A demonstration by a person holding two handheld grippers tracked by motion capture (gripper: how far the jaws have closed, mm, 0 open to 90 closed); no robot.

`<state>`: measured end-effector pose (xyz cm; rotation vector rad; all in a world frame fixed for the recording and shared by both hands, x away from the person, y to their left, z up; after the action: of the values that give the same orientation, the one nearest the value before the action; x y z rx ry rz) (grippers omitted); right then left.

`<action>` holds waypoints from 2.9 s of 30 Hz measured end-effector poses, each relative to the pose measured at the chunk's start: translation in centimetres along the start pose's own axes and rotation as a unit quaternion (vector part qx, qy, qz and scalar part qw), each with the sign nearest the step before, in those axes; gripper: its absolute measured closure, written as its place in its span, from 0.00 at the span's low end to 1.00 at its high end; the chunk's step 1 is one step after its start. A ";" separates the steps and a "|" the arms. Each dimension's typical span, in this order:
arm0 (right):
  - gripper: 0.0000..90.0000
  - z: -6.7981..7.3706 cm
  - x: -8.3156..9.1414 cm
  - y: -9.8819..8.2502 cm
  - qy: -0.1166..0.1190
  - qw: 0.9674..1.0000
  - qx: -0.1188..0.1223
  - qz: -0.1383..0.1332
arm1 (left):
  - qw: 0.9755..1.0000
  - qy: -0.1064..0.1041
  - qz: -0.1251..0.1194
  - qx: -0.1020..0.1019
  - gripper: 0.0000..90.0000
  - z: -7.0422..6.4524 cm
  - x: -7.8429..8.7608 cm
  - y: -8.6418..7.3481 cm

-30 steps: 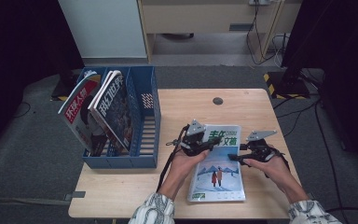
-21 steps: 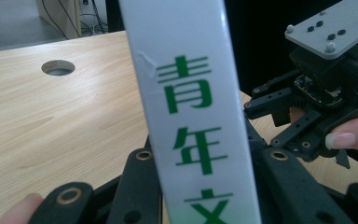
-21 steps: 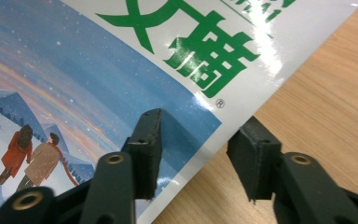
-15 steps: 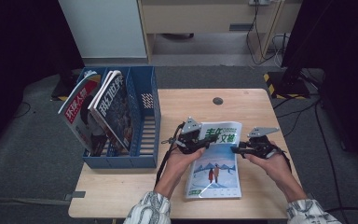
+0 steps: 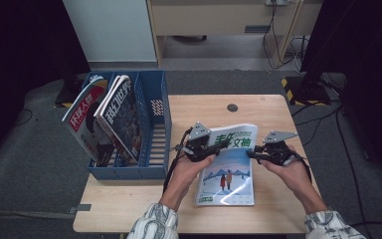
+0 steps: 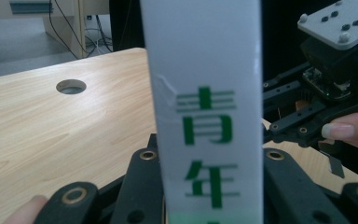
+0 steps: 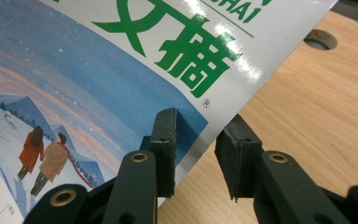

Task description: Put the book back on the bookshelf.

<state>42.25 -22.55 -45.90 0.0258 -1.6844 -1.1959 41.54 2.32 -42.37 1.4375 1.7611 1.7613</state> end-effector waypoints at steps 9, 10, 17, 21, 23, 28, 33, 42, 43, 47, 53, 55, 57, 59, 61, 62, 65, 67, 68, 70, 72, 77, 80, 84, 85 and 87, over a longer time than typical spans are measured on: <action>0.78 1.0 0.9 0.8 -0.013 1.000 0.021 -0.005 | 1.000 0.001 0.015 -0.015 0.80 0.0 1.0 0.5; 0.78 1.0 0.9 0.9 -0.016 1.000 0.023 -0.006 | 1.000 0.003 0.010 -0.015 0.80 0.1 1.0 0.5; 0.79 0.8 1.8 2.4 -0.035 0.999 0.026 -0.031 | 0.999 0.020 -0.034 -0.017 0.81 0.2 1.5 1.4; 0.79 0.7 2.6 3.4 -0.044 0.998 0.032 -0.041 | 0.998 0.023 -0.051 -0.027 0.81 0.0 1.9 2.0; 0.79 0.7 2.9 3.7 -0.048 0.997 0.033 -0.048 | 0.997 0.028 -0.058 -0.033 0.81 -0.2 2.0 2.3; 0.81 0.7 3.5 4.3 -0.058 0.996 0.038 -0.058 | 0.996 0.036 -0.070 -0.044 0.81 -0.3 2.0 2.7; 0.82 0.8 3.9 4.4 -0.054 0.995 0.049 -0.068 | 0.995 0.036 -0.074 -0.052 0.80 -0.3 2.2 2.4; 0.82 1.3 4.3 4.3 -0.046 0.995 0.058 -0.072 | 0.995 0.020 -0.087 -0.043 0.78 -0.5 2.9 1.6; 0.82 1.4 4.3 4.2 -0.046 0.995 0.059 -0.073 | 0.995 0.019 -0.087 -0.045 0.78 -0.5 2.9 1.5; 0.82 1.7 4.5 4.1 -0.045 0.994 0.068 -0.074 | 0.995 0.012 -0.091 -0.044 0.77 -0.5 3.1 1.4; 0.82 2.1 4.9 4.0 -0.042 0.993 0.078 -0.077 | 0.994 -0.005 -0.100 -0.049 0.74 -1.1 3.1 1.3; 0.82 2.1 4.9 3.9 -0.040 0.993 0.076 -0.078 | 0.993 -0.006 -0.104 -0.048 0.74 -1.1 3.1 1.2; 0.82 2.1 5.0 3.7 -0.036 0.993 0.073 -0.084 | 0.993 -0.006 -0.107 -0.046 0.74 -1.1 3.2 1.1; 0.82 2.2 5.0 3.6 -0.034 0.993 0.072 -0.087 | 0.993 -0.001 -0.110 -0.042 0.74 -1.1 3.3 1.0; 0.82 2.1 5.0 3.5 -0.030 0.993 0.070 -0.091 | 0.993 0.001 -0.113 -0.041 0.75 -1.2 3.3 1.0; 0.82 2.1 5.0 3.5 -0.029 0.993 0.067 -0.093 | 0.993 0.001 -0.114 -0.041 0.75 -1.2 3.3 1.0; 0.82 2.2 5.1 3.3 -0.024 0.993 0.068 -0.096 | 0.992 0.001 -0.118 -0.039 0.74 -1.2 3.4 0.8; 0.81 2.2 5.2 3.2 -0.018 0.993 0.068 -0.097 | 0.992 -0.001 -0.121 -0.041 0.74 -1.3 3.5 0.7; 0.80 2.2 5.2 3.2 -0.016 0.993 0.067 -0.098 | 0.991 -0.001 -0.124 -0.042 0.74 -1.3 3.5 0.6; 0.79 2.2 5.2 3.1 -0.015 0.993 0.065 -0.099 | 0.991 -0.003 -0.128 -0.044 0.74 -1.5 3.5 0.4; 0.77 2.2 5.2 3.0 -0.012 0.992 0.064 -0.103 | 0.990 -0.003 -0.135 -0.047 0.74 -1.6 3.6 0.1; 0.76 2.2 5.1 2.8 -0.013 0.992 0.065 -0.109 | 0.989 0.000 -0.142 -0.051 0.75 -1.8 3.5 -0.1; 0.75 2.1 5.1 2.8 -0.013 0.992 0.065 -0.109 | 0.988 -0.002 -0.143 -0.053 0.75 -1.8 3.5 -0.3; 0.74 2.0 5.0 2.8 -0.016 0.992 0.064 -0.110 | 0.988 0.001 -0.143 -0.059 0.76 -2.1 3.5 -0.3; 0.73 2.0 4.9 2.8 -0.017 0.992 0.063 -0.109 | 0.988 -0.001 -0.143 -0.062 0.76 -2.2 3.5 -0.4; 0.73 2.0 4.9 2.8 -0.020 0.992 0.062 -0.108 | 0.988 -0.003 -0.143 -0.064 0.77 -2.2 3.6 -0.4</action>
<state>39.87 -22.29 -40.40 0.2700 -1.8240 -1.2555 37.97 3.77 -40.63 1.0773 1.7165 1.6831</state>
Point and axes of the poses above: each handheld gripper's, and its own axes: x roughly backward along the jaws, y roughly out of its top, z roughly to its left, the point moved 2 cm from there along -x, roughly forward along the jaws, and after that the axes turned 6 degrees about z, right-handed, at the moved point
